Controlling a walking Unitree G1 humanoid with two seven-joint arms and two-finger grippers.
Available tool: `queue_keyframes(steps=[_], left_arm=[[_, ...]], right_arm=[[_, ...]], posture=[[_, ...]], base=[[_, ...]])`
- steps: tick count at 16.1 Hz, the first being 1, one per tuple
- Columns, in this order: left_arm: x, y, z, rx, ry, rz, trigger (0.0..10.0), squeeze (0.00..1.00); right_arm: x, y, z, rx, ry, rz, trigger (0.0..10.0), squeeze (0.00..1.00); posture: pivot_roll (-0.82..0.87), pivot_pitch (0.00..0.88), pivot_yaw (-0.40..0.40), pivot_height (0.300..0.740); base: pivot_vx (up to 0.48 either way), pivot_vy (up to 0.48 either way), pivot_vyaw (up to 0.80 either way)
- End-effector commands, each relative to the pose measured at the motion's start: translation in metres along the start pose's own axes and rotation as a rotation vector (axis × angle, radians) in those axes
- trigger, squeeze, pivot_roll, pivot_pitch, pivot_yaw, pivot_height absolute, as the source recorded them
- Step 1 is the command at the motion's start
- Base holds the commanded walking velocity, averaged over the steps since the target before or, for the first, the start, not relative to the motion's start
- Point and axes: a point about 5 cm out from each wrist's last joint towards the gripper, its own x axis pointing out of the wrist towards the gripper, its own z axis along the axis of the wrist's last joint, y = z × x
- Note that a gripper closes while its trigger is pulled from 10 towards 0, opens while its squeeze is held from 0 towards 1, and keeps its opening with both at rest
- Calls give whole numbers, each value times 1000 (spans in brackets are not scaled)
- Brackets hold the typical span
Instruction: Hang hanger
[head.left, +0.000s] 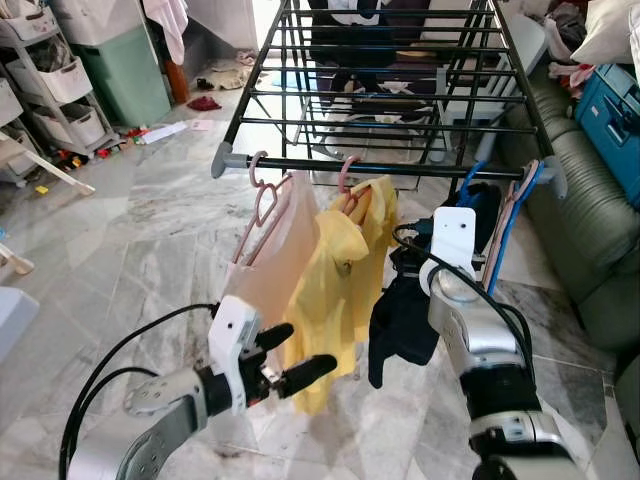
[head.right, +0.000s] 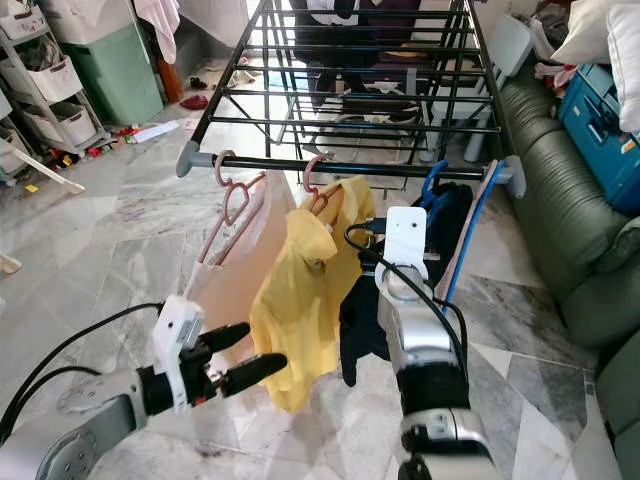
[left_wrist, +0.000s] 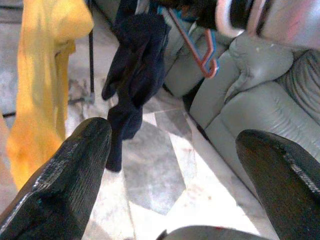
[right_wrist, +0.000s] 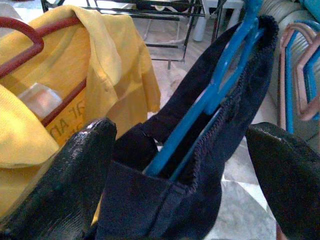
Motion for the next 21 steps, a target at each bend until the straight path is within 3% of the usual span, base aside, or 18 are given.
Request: queue_keyframes(steps=[1,7,14,16,19,20,21], left_arm=[[0,1,0,5,1,6,10000,0],[2,-5,-4,0,-4,-4,10000,0],[3,-8,-5,-3,-4,-17,10000,0],[4,-10,-5,-2,-2,-26,10000,0],[5,-9,-4,0,-5,-25,10000,0],[5,-9,-4,0,-5,-23,10000,0],[5,-10,-4,-1,-4,-24,10000,0]], right_arm=[[3,0,0,12,7,0,10000,0],[19,-1,-2,27,45,-15,10000,0],[24,-43,-15,33,63,-147,10000,0],[25,-46,-14,31,59,-161,10000,0],[25,-37,-10,36,40,-112,10000,0],[25,-34,-11,35,44,-89,8706,0],[25,-33,-11,29,45,-84,3098,0]], posture=[[-49,96,27,740],[-32,93,17,740],[-47,99,26,740],[-48,99,28,740],[-46,99,31,740],[-43,101,31,740],[-43,101,31,740]], base=[[0,0,0],[0,0,0],[0,0,0],[0,0,0],[0,0,0],[0,0,0],[0,0,0]])
